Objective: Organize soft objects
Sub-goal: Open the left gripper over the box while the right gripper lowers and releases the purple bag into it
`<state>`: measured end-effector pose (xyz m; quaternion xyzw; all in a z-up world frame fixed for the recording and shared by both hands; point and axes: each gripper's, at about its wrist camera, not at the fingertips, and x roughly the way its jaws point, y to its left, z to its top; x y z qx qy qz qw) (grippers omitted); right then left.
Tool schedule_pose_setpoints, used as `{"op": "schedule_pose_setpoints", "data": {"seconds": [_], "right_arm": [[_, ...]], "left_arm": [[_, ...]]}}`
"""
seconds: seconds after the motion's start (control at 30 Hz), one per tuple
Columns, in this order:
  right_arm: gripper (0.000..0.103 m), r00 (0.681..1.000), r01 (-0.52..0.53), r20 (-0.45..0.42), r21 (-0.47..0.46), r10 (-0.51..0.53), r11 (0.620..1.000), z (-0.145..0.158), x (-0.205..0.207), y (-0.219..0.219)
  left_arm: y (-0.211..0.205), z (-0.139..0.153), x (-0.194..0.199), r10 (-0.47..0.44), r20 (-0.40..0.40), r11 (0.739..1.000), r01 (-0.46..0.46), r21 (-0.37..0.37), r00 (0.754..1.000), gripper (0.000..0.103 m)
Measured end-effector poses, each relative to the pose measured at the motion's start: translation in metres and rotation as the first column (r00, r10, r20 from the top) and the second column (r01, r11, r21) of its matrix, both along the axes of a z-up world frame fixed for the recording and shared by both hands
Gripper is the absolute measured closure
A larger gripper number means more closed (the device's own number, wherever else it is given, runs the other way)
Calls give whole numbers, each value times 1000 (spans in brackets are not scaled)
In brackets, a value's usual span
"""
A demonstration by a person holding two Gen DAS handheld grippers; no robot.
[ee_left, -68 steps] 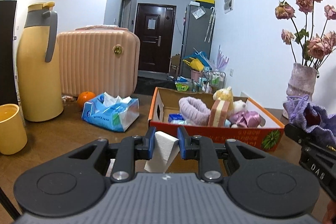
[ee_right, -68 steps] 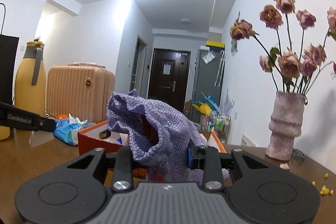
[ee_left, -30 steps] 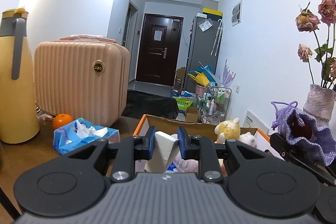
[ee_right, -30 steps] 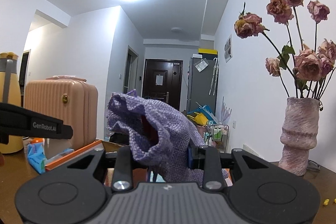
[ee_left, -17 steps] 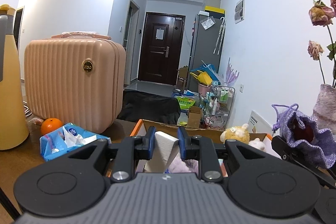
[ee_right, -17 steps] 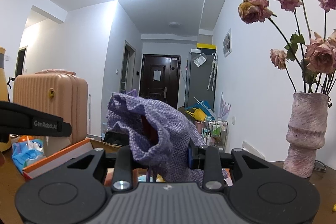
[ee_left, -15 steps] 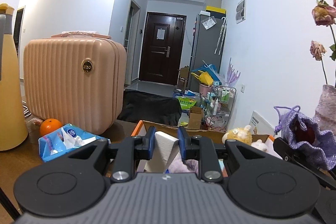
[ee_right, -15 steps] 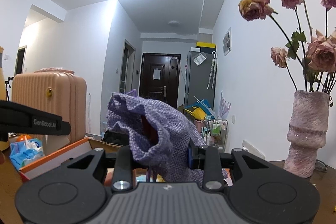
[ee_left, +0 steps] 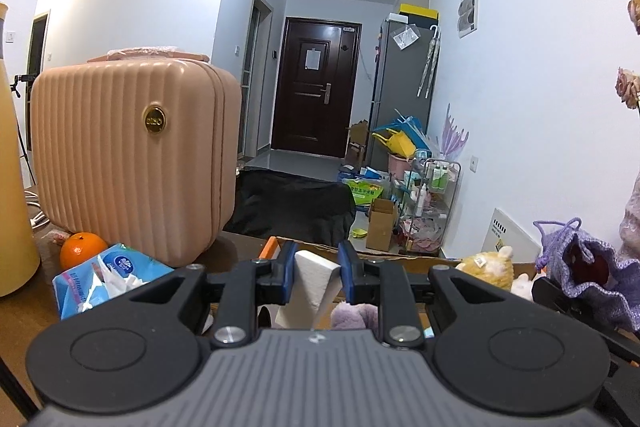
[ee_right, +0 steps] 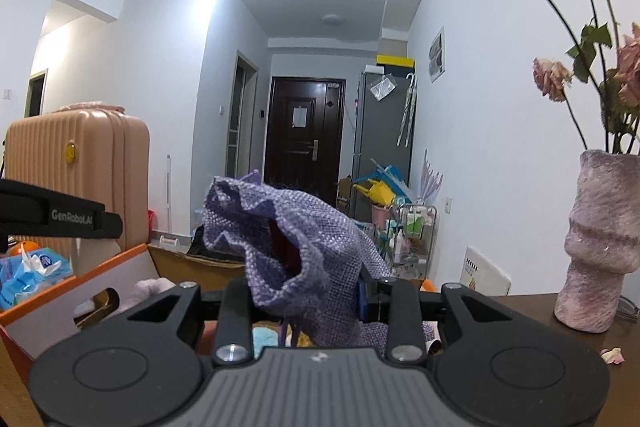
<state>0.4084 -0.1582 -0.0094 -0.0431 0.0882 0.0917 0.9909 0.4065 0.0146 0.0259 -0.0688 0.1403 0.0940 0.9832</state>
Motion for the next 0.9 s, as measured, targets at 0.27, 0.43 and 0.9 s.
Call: {"op": "schedule_pose_setpoints", "data": {"seconds": [0.27,0.43,0.9], "right_arm": [[62,995,-22,-93,39,26,999,-5,12,-8],[27,994,-25,-101,63,31,998,-5,10,-13],[0,1000,9,-28,120,-5,993,-3,-7,-30]], "left_arm": [[15,-4,4,-22,-29,998,20,-62,999,56],[15,-3,-3,-15,-8,998,14,-55,1000,19],[7,7,-21,10,59,1000,-9,-14,998,0]]}}
